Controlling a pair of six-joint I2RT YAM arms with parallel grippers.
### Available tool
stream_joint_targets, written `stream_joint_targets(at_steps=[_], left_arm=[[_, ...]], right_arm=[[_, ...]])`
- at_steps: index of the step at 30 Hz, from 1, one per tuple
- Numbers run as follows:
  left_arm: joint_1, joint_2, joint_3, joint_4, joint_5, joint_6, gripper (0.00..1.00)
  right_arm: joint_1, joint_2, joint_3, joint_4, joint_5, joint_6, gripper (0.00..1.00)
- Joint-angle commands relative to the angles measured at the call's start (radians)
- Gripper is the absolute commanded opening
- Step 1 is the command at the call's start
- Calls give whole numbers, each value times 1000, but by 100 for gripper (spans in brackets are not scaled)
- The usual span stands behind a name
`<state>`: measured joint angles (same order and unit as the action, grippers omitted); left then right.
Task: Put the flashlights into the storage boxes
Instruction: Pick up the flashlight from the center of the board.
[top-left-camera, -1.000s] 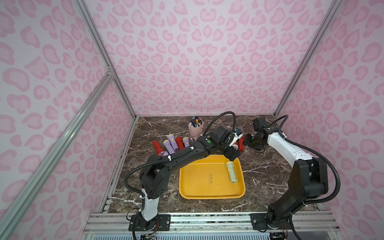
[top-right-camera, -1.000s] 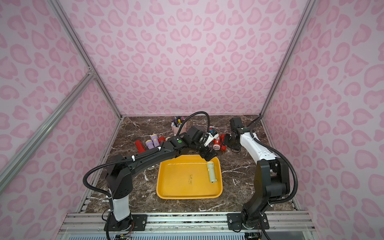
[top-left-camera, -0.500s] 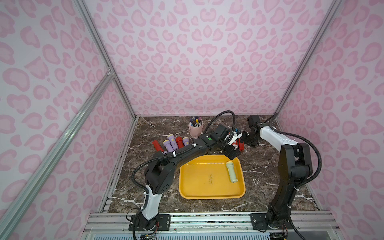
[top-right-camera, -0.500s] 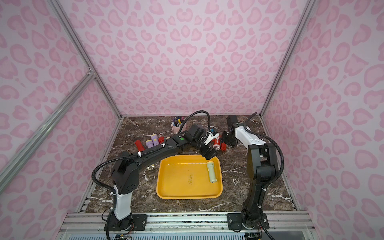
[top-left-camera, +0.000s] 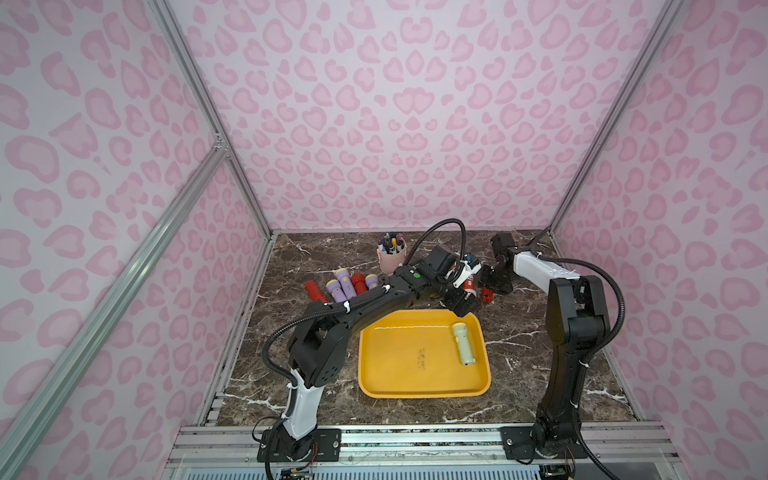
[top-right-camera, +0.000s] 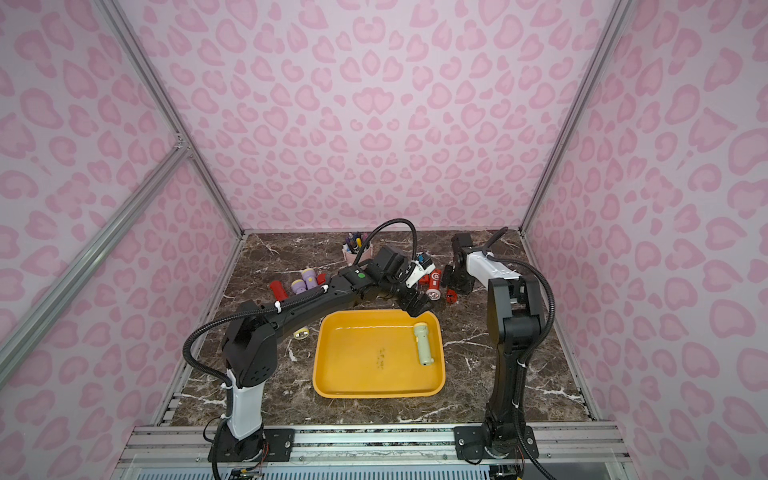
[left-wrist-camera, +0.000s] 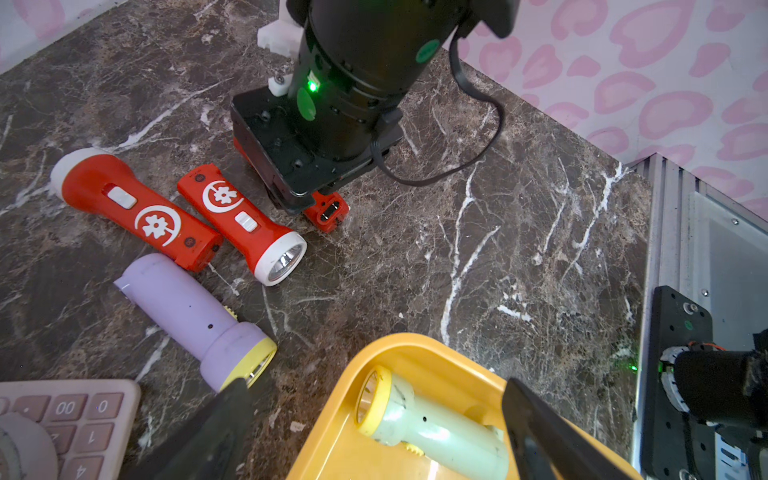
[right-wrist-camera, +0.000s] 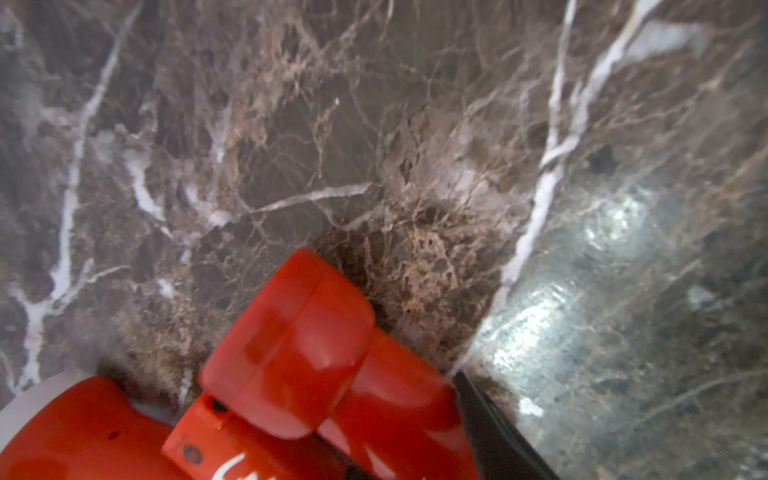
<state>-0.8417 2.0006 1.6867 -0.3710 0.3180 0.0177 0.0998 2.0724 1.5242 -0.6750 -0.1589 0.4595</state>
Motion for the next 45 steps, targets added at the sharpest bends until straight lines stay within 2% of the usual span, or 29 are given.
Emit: stream_joint_targets(at_steps=[1, 7, 19, 45], left_arm=[[1, -6, -15, 7, 5, -8, 96], [3, -20, -29, -5, -3, -15, 96], [10, -71, -84, 16, -51, -16, 96], [13, -151, -172, 38, -80, -16, 96]], right_arm=[[-1, 21, 14, 1, 2, -8, 55], [-9, 46, 23, 3, 5, -4, 53], [-18, 73, 56, -30, 9, -1, 38], [-18, 26, -28, -14, 32, 5, 35]])
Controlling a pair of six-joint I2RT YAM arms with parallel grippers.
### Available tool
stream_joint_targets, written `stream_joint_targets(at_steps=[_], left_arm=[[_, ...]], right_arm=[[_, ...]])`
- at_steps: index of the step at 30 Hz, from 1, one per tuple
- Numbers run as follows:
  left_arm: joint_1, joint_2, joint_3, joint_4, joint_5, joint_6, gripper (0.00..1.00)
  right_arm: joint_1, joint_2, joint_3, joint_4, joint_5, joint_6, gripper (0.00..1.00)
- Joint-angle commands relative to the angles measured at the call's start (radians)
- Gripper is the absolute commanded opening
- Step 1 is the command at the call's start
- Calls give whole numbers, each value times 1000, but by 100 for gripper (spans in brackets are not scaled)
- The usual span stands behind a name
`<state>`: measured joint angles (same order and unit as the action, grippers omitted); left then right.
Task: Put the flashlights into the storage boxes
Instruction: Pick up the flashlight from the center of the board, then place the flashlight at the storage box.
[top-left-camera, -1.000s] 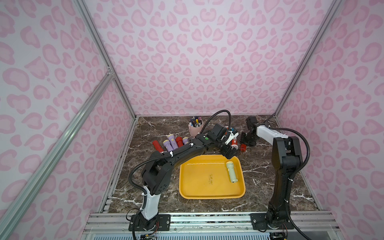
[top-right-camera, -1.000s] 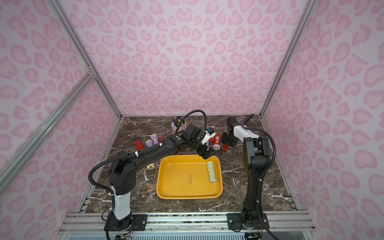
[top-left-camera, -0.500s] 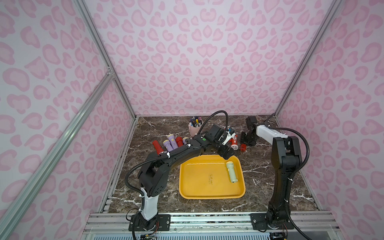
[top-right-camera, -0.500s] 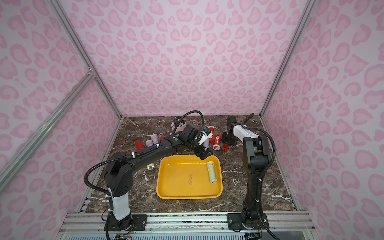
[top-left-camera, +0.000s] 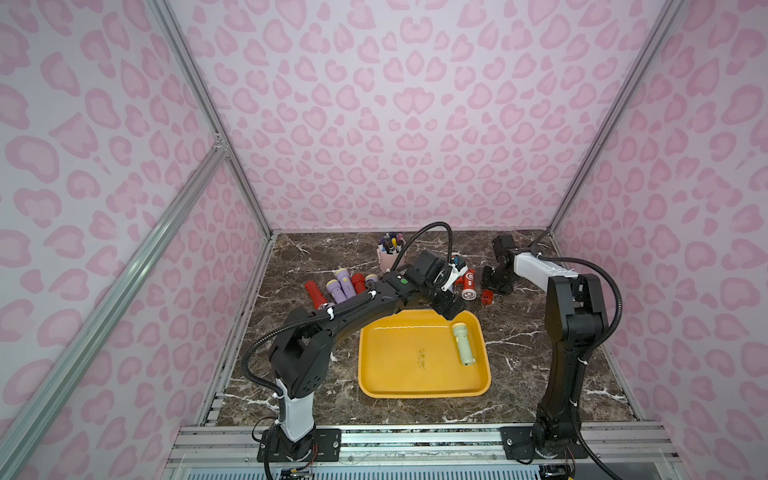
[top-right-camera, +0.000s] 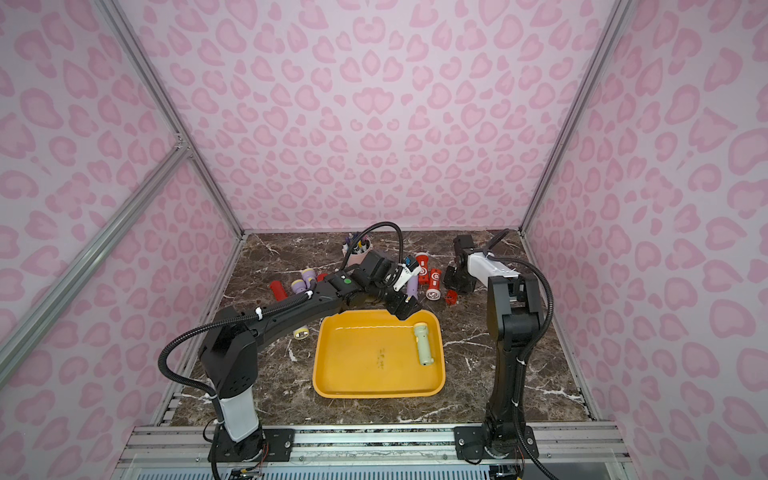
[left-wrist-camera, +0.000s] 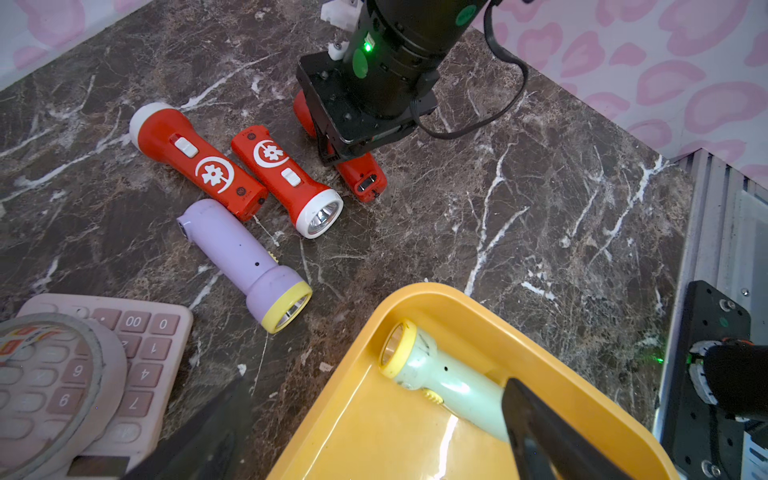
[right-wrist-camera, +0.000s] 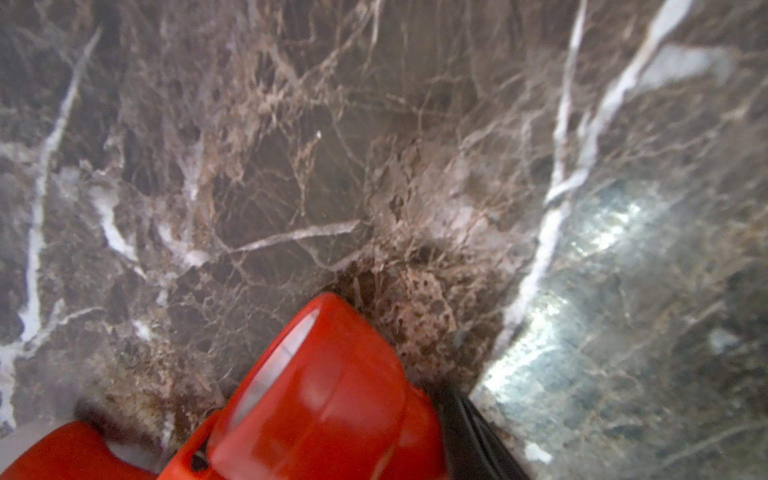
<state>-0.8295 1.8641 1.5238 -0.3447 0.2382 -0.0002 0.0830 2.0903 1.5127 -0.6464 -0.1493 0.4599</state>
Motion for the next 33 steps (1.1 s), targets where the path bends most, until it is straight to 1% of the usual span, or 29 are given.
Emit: stream_joint_targets(at_steps=[1, 7, 17, 18, 22, 27, 33], left_arm=[[1, -19, -15, 13, 0, 2, 96], [1, -51, -54, 25, -8, 0, 95], [3, -98, -109, 44, -32, -2, 95], [1, -103, -115, 45, -33, -4, 95], [2, -127, -140, 55, -49, -6, 95], [3, -174, -172, 45, -79, -15, 95], [3, -251, -263, 40, -118, -44, 95]], right_arm=[[0, 8, -19, -40, 20, 5, 36], [1, -6, -19, -56, 26, 7, 32], [12, -121, -19, -113, 53, -1, 31], [15, -132, -50, -124, 53, -2, 31], [37, -198, -68, -156, 54, -12, 30], [125, -317, -104, -214, 89, -32, 30], [258, -471, -178, -266, 103, -12, 31]])
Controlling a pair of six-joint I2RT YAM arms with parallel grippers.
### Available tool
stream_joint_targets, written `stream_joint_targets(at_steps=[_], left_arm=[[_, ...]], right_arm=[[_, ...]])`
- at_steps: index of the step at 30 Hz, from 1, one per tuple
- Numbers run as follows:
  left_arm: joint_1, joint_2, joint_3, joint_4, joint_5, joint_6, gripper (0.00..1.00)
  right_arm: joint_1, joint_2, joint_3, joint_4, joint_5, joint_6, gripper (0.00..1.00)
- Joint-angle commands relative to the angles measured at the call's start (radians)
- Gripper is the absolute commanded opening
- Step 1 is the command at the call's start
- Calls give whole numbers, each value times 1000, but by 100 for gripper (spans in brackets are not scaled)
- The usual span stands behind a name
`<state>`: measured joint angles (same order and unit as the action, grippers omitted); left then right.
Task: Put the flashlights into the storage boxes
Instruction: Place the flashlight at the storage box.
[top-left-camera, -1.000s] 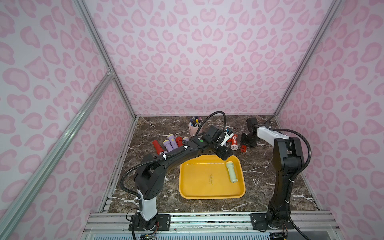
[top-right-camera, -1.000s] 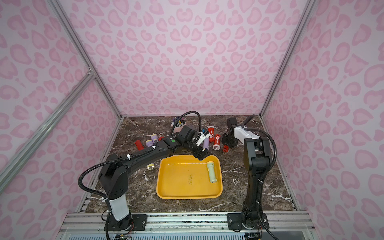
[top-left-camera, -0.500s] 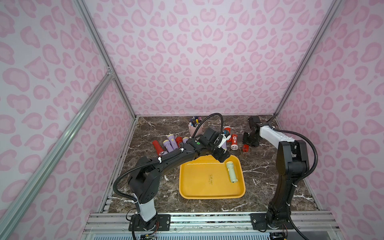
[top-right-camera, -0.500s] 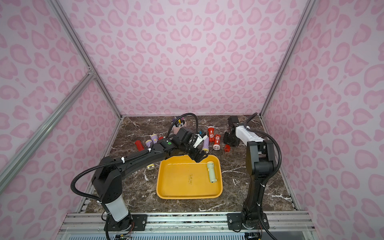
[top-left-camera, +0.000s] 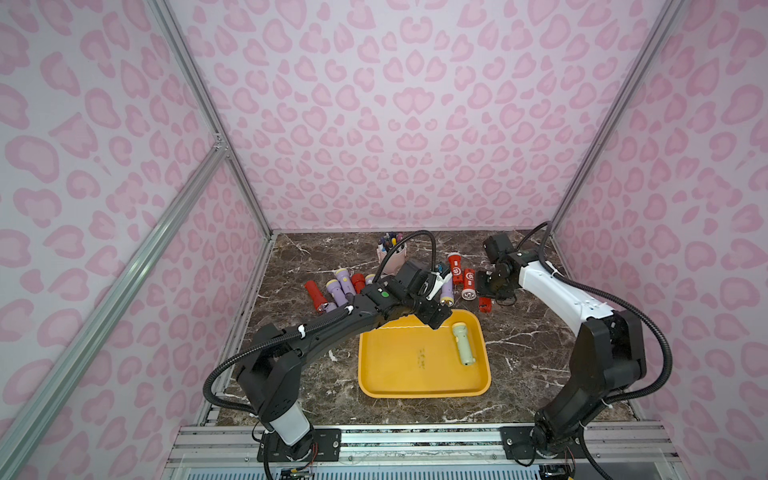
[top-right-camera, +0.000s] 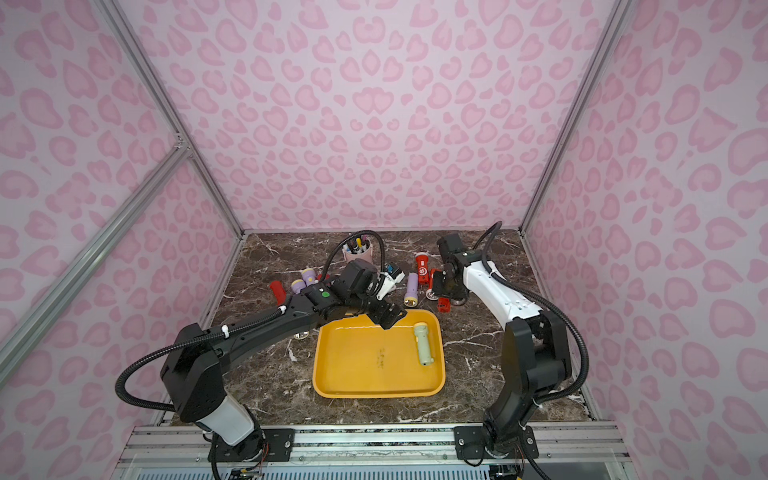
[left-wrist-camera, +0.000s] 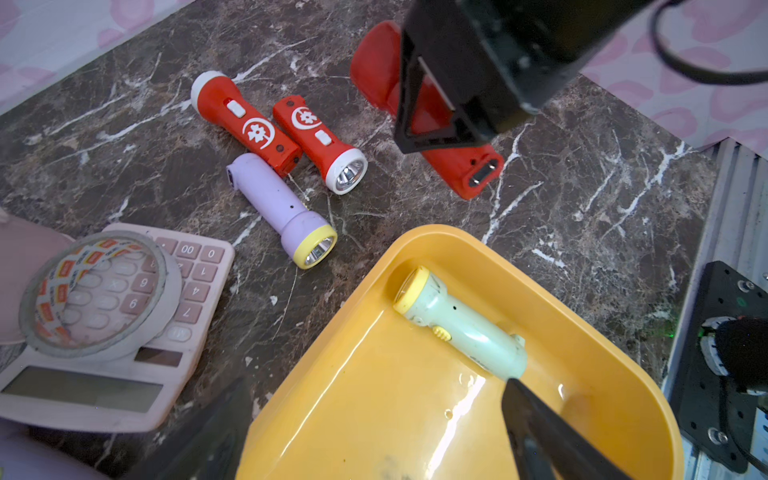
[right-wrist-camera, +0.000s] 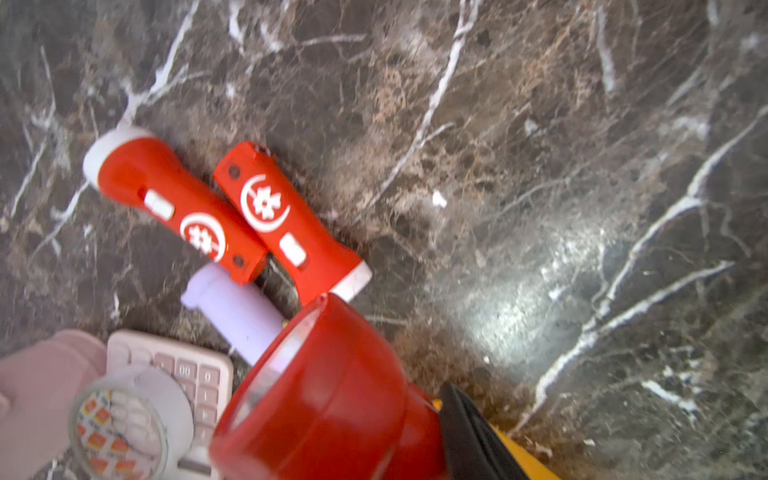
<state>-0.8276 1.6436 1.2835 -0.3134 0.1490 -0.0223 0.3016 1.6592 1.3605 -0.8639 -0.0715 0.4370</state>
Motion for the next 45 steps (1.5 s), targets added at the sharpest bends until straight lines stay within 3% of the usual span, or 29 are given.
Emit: stream_joint_targets(at_steps=[1, 9, 16, 27, 45], left_arm=[[1, -45, -34, 7, -37, -30, 95], [0, -216, -185, 2, -107, -114, 95], [-5, -361, -300, -17, -151, -185, 95], [-16, -501, -389, -53, -230, -234, 95], [-16, -458, -363, -47, -227, -216, 96]], right_arm=[[60, -59, -41, -53, 21, 18, 31], [262, -161, -158, -33, 1, 106, 31], [355, -138, -269, 79, -22, 162, 31], [376, -6, -272, 166, -29, 157, 31], [375, 48, -322, 188, -4, 162, 37]])
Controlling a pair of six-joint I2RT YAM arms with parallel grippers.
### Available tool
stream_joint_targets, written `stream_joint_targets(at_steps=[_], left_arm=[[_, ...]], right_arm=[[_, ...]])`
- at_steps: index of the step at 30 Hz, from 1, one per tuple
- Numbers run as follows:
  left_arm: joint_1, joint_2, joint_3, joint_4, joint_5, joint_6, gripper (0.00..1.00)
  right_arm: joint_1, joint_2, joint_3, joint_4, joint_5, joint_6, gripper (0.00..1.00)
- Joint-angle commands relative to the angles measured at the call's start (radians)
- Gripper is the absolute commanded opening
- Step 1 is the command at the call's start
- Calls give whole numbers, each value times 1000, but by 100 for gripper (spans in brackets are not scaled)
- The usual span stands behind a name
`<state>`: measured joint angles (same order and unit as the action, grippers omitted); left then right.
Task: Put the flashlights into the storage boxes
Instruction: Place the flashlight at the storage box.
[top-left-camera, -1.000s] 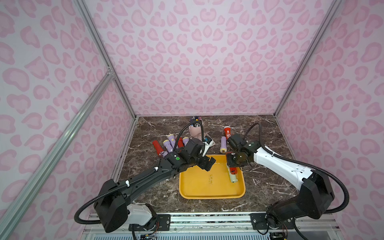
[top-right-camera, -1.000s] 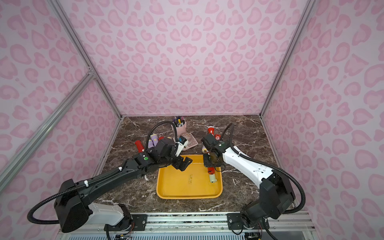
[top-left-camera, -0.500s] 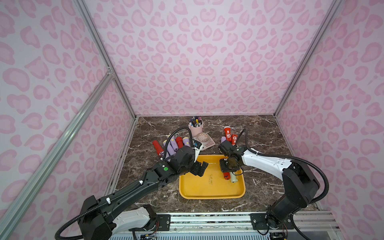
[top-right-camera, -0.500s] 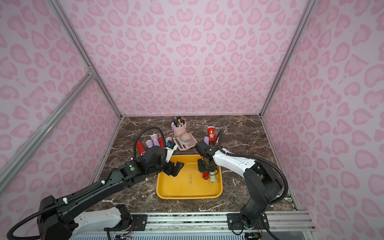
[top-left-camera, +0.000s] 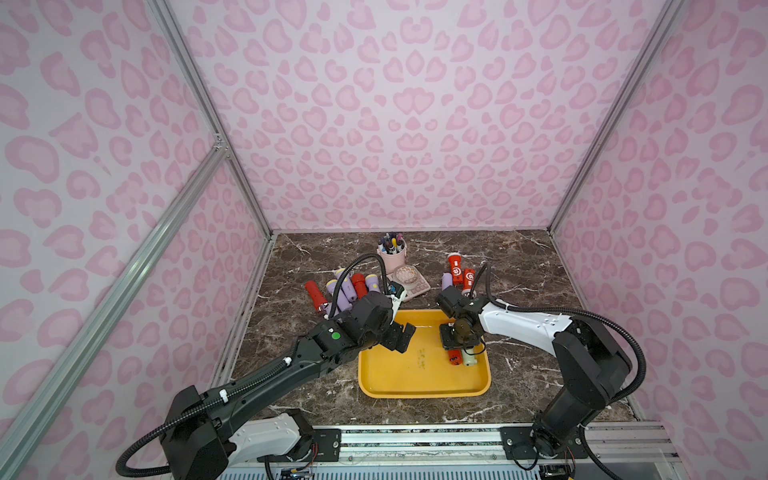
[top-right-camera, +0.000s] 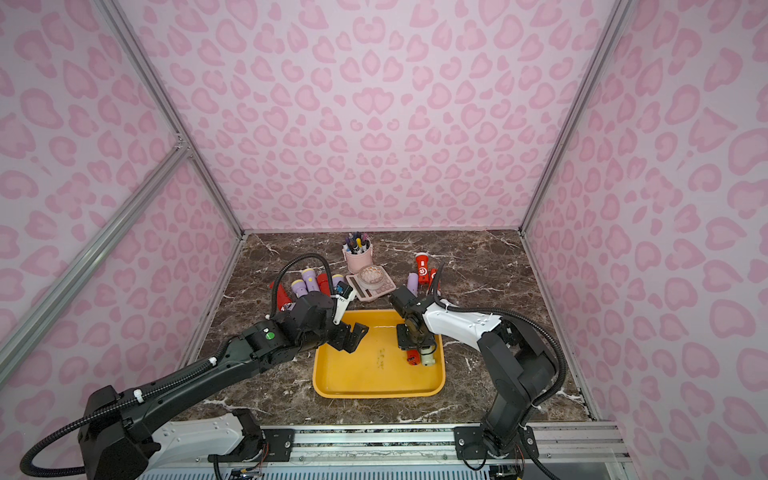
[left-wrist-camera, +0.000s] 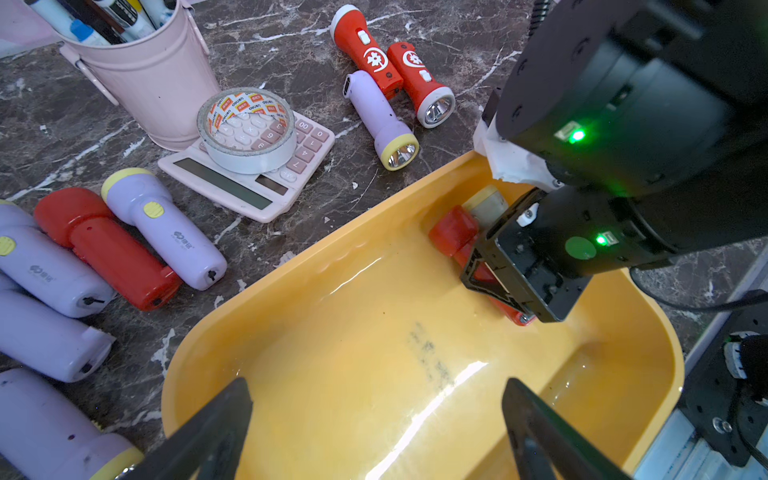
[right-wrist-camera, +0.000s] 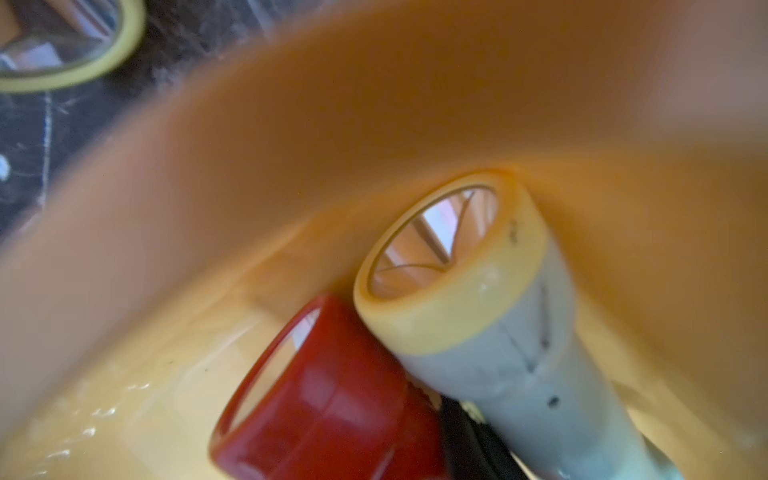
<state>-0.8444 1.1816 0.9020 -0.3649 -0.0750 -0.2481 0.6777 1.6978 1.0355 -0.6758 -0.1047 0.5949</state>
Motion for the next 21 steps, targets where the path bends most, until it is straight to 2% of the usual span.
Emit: stream_joint_targets(at_steps=[1, 12, 21], left_arm=[[0, 4, 21, 4, -5, 12, 95], [2, 36, 38, -2, 0, 29, 95], [4, 65, 71, -5, 1, 55, 96]], right_arm=[[0, 12, 6, -2, 33, 3, 38], [-3, -12, 56, -60, 36, -4, 55], [-8, -135, 188, -193, 15, -30, 56]])
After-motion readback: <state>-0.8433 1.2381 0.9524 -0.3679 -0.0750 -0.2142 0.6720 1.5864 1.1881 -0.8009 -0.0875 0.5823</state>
